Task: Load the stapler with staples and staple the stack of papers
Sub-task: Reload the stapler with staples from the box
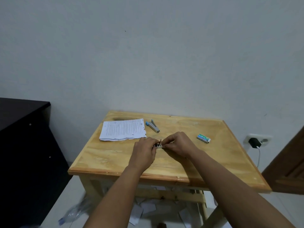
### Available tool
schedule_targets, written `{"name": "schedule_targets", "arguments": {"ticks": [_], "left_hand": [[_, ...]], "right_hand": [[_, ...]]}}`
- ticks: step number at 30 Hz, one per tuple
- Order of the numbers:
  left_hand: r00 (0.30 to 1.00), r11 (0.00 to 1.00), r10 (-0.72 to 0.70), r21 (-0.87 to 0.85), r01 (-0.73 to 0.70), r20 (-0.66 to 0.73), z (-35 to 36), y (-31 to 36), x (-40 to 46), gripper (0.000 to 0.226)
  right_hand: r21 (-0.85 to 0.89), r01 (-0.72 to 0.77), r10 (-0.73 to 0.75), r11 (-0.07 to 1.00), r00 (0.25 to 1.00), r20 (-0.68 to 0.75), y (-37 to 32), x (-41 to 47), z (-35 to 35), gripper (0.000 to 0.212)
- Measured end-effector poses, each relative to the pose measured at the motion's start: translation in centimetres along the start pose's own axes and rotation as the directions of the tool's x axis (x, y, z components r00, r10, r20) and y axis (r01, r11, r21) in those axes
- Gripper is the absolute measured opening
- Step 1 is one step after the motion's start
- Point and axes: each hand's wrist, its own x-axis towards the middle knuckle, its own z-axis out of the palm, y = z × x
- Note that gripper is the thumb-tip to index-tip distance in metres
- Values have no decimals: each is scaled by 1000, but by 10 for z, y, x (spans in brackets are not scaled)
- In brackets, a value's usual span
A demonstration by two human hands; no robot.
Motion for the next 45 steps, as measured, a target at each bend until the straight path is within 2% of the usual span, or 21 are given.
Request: {"name": "schedule_targets", "arguments": {"ticks": [5,10,16,20,28,38,45], "left_hand": [[1000,1000,1,-7,-1,-9,2,0,0,25],[1000,1000,9,4,-9,-9,1,0,0,24],[999,1000,28,15,-28,-16,2,-1,-1,24],[999,999,33,11,-33,-17,2,-1,0,24],[998,999,52,17,-51,-23,2,-1,0,25],[998,998,59,17,-58,-24,2,-1,0,25],[998,998,65,23,-64,-26,2,-1,0,24]], "right_hand": [[-38,65,-66,997,998,-14,3,-4,5,13],[50,-50,48,997,998,41,-1,4,3,4],[74,-89,86,993,996,38,-2,14,-3,1],[64,-108,102,992,991,90,-1,15,-3,6],[75,-115,114,990,993,18,6,12,-6,7],[82,-90,86,993,995,55,5,11,-11,9],[-21,-25,26,999,998,49,4,1,-11,20]]}}
